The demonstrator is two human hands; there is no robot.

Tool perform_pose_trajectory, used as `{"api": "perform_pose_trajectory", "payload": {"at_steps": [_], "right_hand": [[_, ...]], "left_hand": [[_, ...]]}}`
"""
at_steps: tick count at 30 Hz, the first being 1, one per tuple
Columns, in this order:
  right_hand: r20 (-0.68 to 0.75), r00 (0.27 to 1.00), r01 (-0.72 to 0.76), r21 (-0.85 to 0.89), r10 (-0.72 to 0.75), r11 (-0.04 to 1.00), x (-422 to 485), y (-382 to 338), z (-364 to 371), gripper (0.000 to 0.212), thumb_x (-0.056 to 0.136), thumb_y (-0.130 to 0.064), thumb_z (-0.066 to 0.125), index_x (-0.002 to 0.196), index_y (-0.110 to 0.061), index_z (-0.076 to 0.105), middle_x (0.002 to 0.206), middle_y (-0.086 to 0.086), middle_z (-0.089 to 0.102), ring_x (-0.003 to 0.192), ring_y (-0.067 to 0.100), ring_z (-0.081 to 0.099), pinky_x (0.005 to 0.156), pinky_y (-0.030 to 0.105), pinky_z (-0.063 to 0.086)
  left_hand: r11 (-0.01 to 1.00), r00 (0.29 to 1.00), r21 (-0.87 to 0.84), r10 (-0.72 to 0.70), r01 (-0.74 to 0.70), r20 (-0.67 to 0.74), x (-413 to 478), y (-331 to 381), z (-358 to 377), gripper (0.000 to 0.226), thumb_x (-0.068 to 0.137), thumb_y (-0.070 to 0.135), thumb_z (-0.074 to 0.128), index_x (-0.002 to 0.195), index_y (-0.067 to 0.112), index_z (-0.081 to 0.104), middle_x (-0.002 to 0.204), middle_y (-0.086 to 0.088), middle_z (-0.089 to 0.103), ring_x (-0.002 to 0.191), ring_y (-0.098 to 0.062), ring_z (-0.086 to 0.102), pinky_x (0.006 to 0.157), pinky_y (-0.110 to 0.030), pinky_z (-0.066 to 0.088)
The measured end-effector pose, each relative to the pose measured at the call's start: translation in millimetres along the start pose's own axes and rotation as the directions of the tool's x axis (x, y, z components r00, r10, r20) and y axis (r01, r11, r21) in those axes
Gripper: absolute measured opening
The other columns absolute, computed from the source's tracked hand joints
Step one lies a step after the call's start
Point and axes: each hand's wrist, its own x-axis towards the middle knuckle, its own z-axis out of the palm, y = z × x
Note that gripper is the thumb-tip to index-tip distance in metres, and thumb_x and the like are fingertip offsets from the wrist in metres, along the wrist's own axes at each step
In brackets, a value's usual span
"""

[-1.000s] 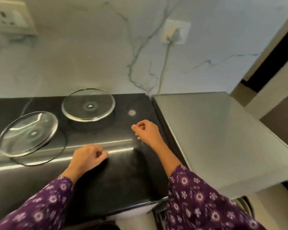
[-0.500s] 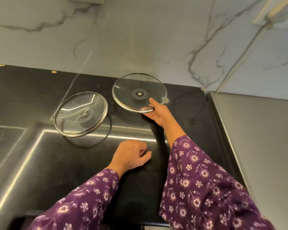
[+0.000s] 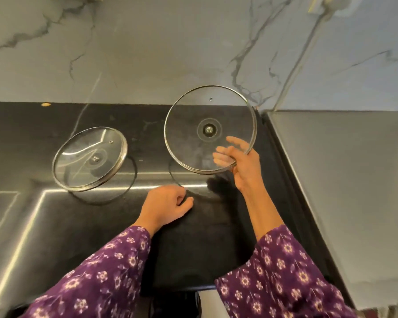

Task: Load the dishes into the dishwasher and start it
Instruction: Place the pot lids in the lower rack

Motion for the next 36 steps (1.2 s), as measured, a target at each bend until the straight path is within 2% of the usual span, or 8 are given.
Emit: {"api": "perform_pose_trajectory", "payload": {"at_steps": [8, 11, 14, 19, 25, 29, 33, 36], "right_hand": [[-0.278, 0.942, 0.185, -0.036, -0.188, 0.982, -148.7, -49.6, -167.6, 0.027, 0.089, 0.001, 0.057, 0.113, -0.008, 0.064, 0.091, 0.024, 0.071, 0.083, 0.038, 0.070, 0.069, 0.037, 0.059], [-0.424, 0.868, 0.238, -0.102, -0.258, 0.966, -212.0, -58.5, -229.8, 0.028, 0.090, -0.001, 0.056, 0.116, -0.010, 0.063, 0.096, 0.023, 0.071, 0.086, 0.038, 0.070, 0.071, 0.035, 0.058], [-0.559, 0.773, 0.280, -0.123, -0.300, 0.952, -266.5, -62.9, -281.2, 0.031, 0.087, -0.002, 0.059, 0.117, -0.008, 0.062, 0.098, 0.025, 0.069, 0.087, 0.040, 0.069, 0.073, 0.037, 0.059], [-0.725, 0.608, 0.353, -0.117, -0.323, 0.928, -336.9, -64.3, -344.9, 0.028, 0.080, -0.003, 0.063, 0.104, -0.014, 0.069, 0.098, 0.029, 0.067, 0.084, 0.038, 0.069, 0.069, 0.036, 0.058], [-0.881, 0.355, 0.363, -0.179, -0.313, 0.914, -405.8, -40.1, -419.9, 0.026, 0.092, 0.005, 0.050, 0.110, -0.004, 0.066, 0.106, 0.028, 0.066, 0.098, 0.042, 0.065, 0.089, 0.049, 0.053], [-0.885, 0.304, 0.283, -0.270, -0.353, 0.920, -443.4, -15.4, -469.7, 0.030, 0.093, 0.006, 0.047, 0.122, 0.002, 0.055, 0.091, 0.008, 0.074, 0.085, 0.022, 0.071, 0.078, 0.031, 0.058], [-0.931, 0.246, -0.048, -0.288, -0.268, 0.956, -468.0, 25.8, -527.0, 0.018, 0.092, -0.005, 0.057, 0.107, 0.000, 0.065, 0.096, 0.010, 0.071, 0.085, 0.028, 0.069, 0.076, 0.037, 0.058], [-0.943, 0.213, -0.435, -0.327, -0.257, 0.839, -470.5, 62.1, -567.2, 0.007, 0.091, -0.013, 0.061, 0.085, -0.013, 0.066, 0.068, 0.008, 0.062, 0.057, 0.024, 0.054, 0.048, 0.022, 0.045]], "left_hand": [[0.992, 1.000, 0.125, 0.005, -0.002, -0.023, -3.1, 14.3, -3.2, 0.047, 0.083, 0.050, 0.049, 0.054, 0.017, 0.035, 0.050, 0.003, 0.048, 0.053, -0.023, 0.053, 0.048, -0.027, 0.031], [0.982, 1.000, 0.189, 0.008, -0.004, -0.019, -7.4, 15.2, -1.8, 0.045, 0.087, 0.038, 0.064, 0.054, 0.021, 0.038, 0.061, -0.005, 0.060, 0.063, -0.031, 0.062, 0.050, -0.030, 0.034], [0.978, 0.999, 0.208, 0.032, -0.029, -0.010, -2.5, 33.7, 0.8, 0.046, 0.087, 0.051, 0.045, 0.053, 0.022, 0.039, 0.061, -0.012, 0.060, 0.061, -0.037, 0.062, 0.050, -0.033, 0.042], [0.907, 0.918, 0.155, 0.398, -0.392, -0.008, 12.6, 184.7, 41.5, 0.049, 0.087, 0.050, 0.033, 0.055, 0.016, 0.047, 0.052, -0.005, 0.054, 0.051, -0.031, 0.059, 0.046, -0.026, 0.031], [0.644, 0.640, -0.106, 0.765, -0.757, 0.072, 1.8, 388.3, 101.7, 0.043, 0.085, 0.047, 0.037, 0.057, 0.015, 0.045, 0.051, 0.000, 0.047, 0.049, -0.025, 0.053, 0.044, -0.026, 0.037], [0.263, 0.250, -0.132, 0.962, -0.956, 0.109, 3.6, 468.1, 134.6, 0.039, 0.088, 0.040, 0.045, 0.055, 0.020, 0.041, 0.048, 0.006, 0.037, 0.043, -0.019, 0.043, 0.043, -0.022, 0.027], [-0.116, -0.154, -0.157, 0.953, -0.981, 0.262, 24.6, 515.8, 163.8, 0.033, 0.074, 0.019, 0.076, 0.055, 0.018, 0.049, 0.049, 0.003, 0.048, 0.045, -0.018, 0.044, 0.056, -0.028, 0.045], [-0.215, -0.279, -0.204, 0.882, -0.955, 0.379, 45.2, 541.3, 188.3, 0.032, 0.082, 0.033, 0.064, 0.061, 0.023, 0.043, 0.055, 0.010, 0.044, 0.053, -0.011, 0.041, 0.066, -0.025, 0.041]]}}
